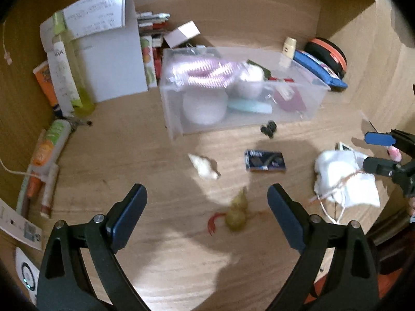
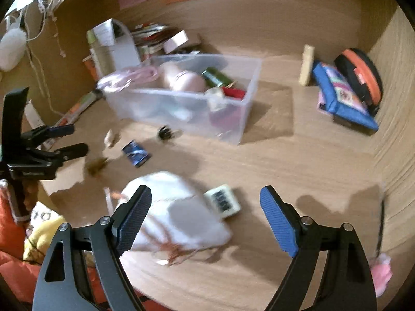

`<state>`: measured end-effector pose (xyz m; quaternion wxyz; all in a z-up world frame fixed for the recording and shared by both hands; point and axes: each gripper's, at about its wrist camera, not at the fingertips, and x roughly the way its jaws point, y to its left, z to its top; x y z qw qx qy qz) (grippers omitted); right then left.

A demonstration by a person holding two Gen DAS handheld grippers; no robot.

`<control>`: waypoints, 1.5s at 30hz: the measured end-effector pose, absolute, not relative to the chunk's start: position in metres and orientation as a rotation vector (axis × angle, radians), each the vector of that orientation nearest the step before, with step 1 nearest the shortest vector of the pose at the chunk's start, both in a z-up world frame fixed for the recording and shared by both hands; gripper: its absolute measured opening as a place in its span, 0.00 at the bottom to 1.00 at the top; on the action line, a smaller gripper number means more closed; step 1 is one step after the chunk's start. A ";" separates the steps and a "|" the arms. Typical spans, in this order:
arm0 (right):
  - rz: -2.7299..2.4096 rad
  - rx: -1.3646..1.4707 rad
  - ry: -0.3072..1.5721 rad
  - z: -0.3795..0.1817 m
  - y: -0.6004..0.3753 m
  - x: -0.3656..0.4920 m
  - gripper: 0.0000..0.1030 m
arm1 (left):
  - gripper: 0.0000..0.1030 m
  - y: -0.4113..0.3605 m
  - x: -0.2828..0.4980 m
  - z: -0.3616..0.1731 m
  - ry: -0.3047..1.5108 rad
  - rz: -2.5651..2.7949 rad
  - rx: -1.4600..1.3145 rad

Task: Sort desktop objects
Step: 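Move left tool to the gourd ornament while right tool approaches the white drawstring bag, then grasp the yellow-green gourd with left tool while right tool grasps the white drawstring bag, then carry the gourd with left tool while right tool carries the bag into the bin, releasing both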

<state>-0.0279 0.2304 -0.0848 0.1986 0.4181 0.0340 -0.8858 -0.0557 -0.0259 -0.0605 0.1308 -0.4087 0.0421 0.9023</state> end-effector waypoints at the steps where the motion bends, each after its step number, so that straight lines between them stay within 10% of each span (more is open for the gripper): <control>1: -2.467 1.173 0.109 -0.088 0.225 -0.025 0.81 | 0.92 -0.025 -0.055 -0.063 0.123 2.611 -1.192; 18: -2.403 1.229 0.235 -0.116 0.182 -0.018 0.90 | 0.47 -0.013 -0.047 -0.087 0.183 2.563 -1.206; 23: -2.412 1.196 0.350 -0.128 0.169 -0.019 0.90 | 0.19 -0.009 -0.043 -0.088 0.199 2.571 -1.164; 27: -2.412 1.183 0.337 -0.126 0.170 -0.020 0.75 | 0.19 -0.006 -0.040 -0.087 0.207 2.565 -1.156; 45: -2.496 0.969 0.264 -0.066 0.180 -0.026 0.74 | 0.19 0.006 -0.043 -0.025 0.092 2.586 -0.942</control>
